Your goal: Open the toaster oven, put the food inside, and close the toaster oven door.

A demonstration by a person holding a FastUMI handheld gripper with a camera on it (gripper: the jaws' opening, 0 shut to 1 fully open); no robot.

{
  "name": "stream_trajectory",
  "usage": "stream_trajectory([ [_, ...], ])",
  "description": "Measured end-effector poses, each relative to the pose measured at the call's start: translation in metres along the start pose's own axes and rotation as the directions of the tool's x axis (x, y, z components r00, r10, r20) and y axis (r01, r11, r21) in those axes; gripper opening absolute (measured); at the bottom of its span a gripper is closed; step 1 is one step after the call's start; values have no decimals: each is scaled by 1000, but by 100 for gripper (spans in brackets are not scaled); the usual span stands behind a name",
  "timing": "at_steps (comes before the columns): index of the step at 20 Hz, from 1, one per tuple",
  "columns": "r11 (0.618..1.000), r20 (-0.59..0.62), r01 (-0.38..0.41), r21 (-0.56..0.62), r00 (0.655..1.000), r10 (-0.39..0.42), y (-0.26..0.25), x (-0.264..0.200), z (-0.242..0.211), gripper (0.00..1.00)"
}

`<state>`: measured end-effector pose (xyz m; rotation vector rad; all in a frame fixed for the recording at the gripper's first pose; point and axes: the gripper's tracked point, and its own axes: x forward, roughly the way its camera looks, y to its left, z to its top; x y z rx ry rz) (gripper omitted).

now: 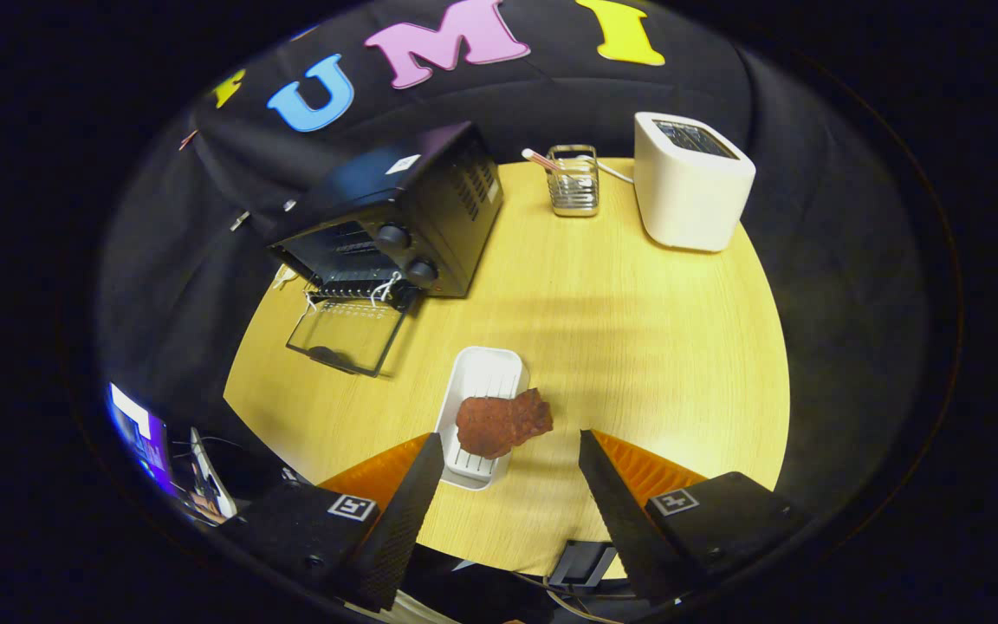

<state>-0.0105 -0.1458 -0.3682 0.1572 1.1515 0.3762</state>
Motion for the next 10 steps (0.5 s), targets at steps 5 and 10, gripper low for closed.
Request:
stream_trajectory([
  [5,983,-95,-113,143,987,127,-8,38,8,84],
  [10,955,-232,-193,227,941,246,3,58,-4,70],
])
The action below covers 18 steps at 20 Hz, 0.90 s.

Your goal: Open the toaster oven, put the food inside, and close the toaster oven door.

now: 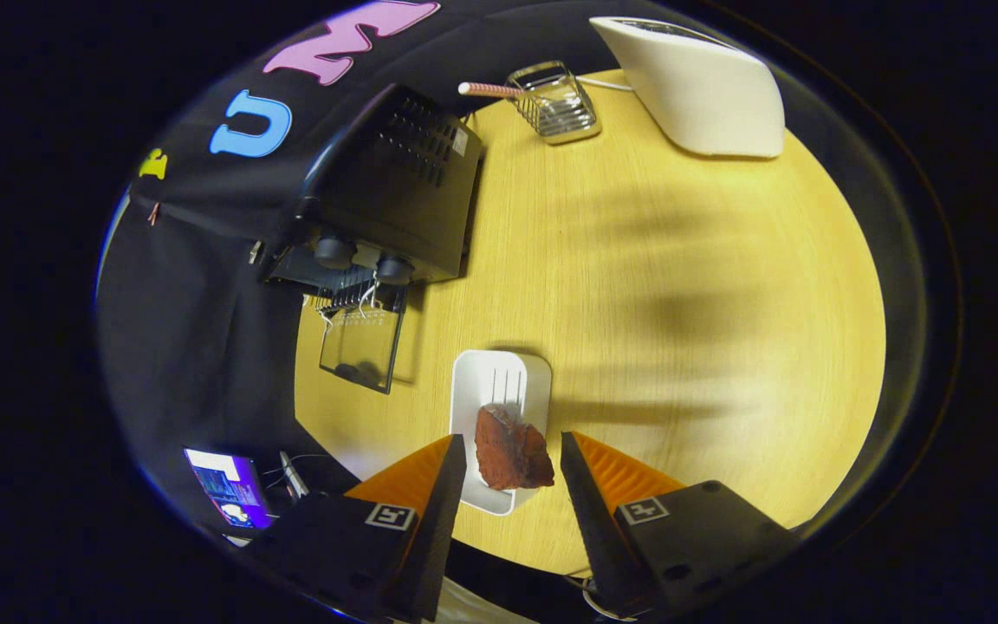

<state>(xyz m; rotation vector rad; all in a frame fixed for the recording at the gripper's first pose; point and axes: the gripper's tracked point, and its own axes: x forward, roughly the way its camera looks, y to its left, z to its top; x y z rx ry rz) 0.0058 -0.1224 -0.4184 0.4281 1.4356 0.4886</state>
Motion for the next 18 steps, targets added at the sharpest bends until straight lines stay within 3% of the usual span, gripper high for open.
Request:
stream_trajectory([
  [2,1000,-15,18,-12,1000,-19,-7,5,-2,45],
  [4,1000,0,-7,-22,1000,7,-3,6,-6,26],
  [5,999,18,-31,-32,999,31,5,-1,-4,22],
  [6,998,44,-3,-64,999,6,4,-4,-2,15],
  [11,983,218,102,-153,974,-67,22,-32,-5,15],
  [16,966,402,206,-154,907,-130,53,-64,-9,14],
  [18,966,456,198,-165,884,-103,84,-71,-16,15],
])
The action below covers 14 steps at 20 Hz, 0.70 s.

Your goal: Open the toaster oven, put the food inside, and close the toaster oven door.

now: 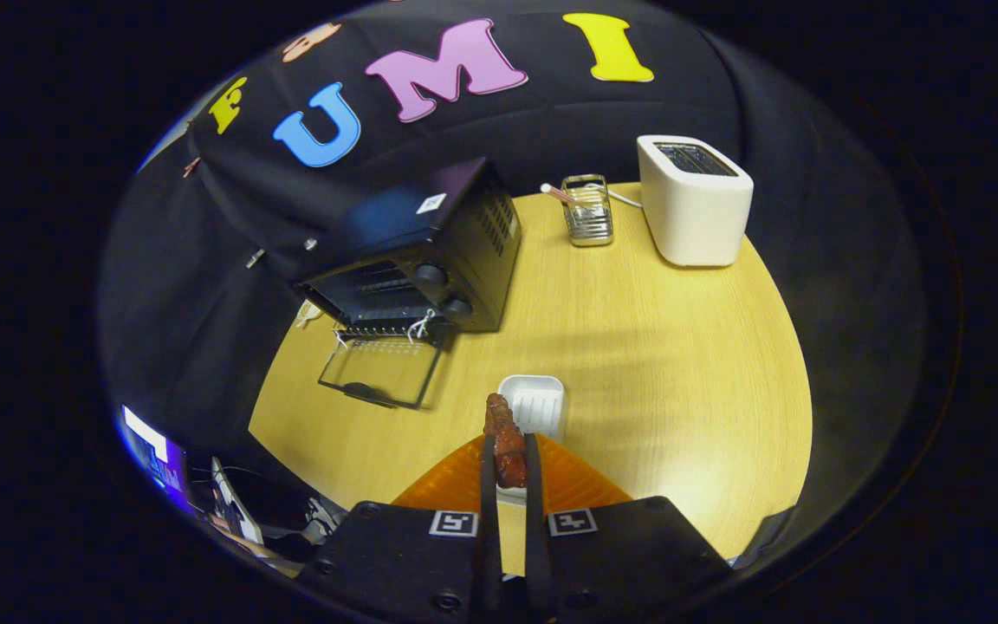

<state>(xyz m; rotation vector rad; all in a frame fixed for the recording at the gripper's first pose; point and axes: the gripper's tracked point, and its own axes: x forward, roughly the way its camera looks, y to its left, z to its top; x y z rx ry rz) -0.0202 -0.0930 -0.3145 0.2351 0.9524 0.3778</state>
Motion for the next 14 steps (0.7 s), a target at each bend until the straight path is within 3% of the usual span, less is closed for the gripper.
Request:
stream_trajectory([
  [5,997,112,-70,18,991,68,92,5,14,15],
  [10,991,168,-136,21,977,130,167,40,28,15],
  [14,990,197,-143,12,971,138,207,82,39,14],
])
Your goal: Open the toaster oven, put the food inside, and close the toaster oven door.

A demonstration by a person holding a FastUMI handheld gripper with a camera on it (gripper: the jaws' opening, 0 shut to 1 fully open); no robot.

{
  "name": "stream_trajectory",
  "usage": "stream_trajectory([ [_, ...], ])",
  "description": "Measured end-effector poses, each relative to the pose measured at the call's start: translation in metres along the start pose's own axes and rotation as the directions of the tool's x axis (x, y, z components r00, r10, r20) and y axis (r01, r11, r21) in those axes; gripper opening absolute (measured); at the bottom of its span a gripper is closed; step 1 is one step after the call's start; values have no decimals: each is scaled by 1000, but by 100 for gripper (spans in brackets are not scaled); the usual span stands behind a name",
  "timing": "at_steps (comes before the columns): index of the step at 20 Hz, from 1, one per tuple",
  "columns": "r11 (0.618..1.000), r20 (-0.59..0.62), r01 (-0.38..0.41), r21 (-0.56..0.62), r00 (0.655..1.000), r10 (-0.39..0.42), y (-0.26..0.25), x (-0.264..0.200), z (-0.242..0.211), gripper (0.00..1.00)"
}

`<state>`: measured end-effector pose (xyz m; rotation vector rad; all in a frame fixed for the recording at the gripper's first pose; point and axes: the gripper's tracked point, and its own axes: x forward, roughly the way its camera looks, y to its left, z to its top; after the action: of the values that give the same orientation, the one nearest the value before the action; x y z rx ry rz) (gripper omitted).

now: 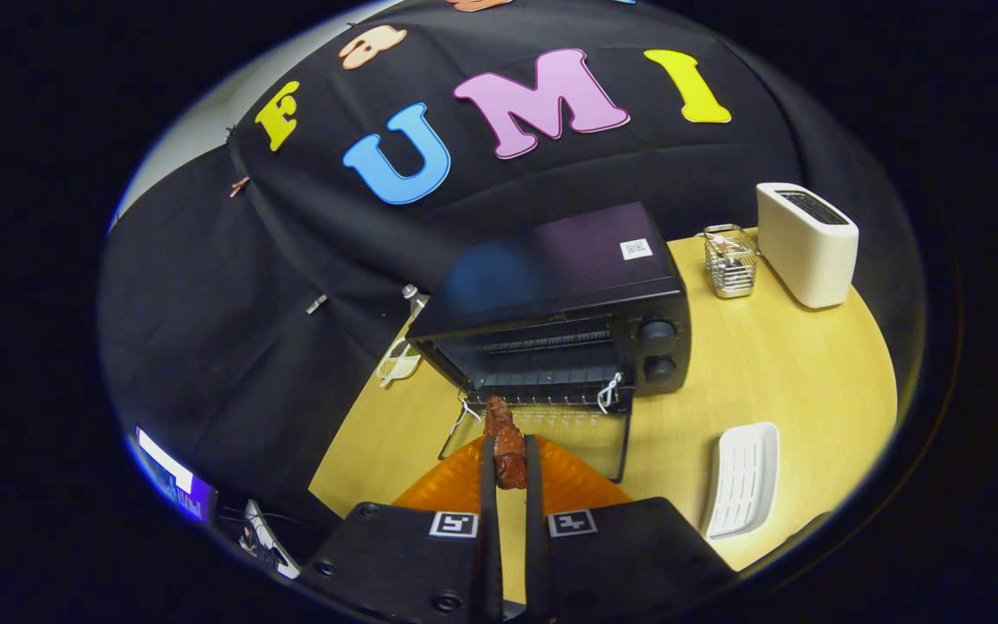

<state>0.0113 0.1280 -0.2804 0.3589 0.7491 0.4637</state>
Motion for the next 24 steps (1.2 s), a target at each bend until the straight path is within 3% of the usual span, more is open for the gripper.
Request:
stream_trajectory([
  [7,998,97,65,-10,993,-63,4,84,12,14],
  [11,995,129,80,55,988,-87,-4,124,22,14],
  [15,989,116,78,129,989,-93,-13,159,22,15],
  [17,985,92,114,133,988,-127,-26,168,15,14],
  [19,978,105,175,116,977,-187,-38,172,18,17],
  [23,946,75,322,40,943,-324,-70,167,8,38],
  [24,941,78,337,23,938,-337,-73,162,8,48],
])
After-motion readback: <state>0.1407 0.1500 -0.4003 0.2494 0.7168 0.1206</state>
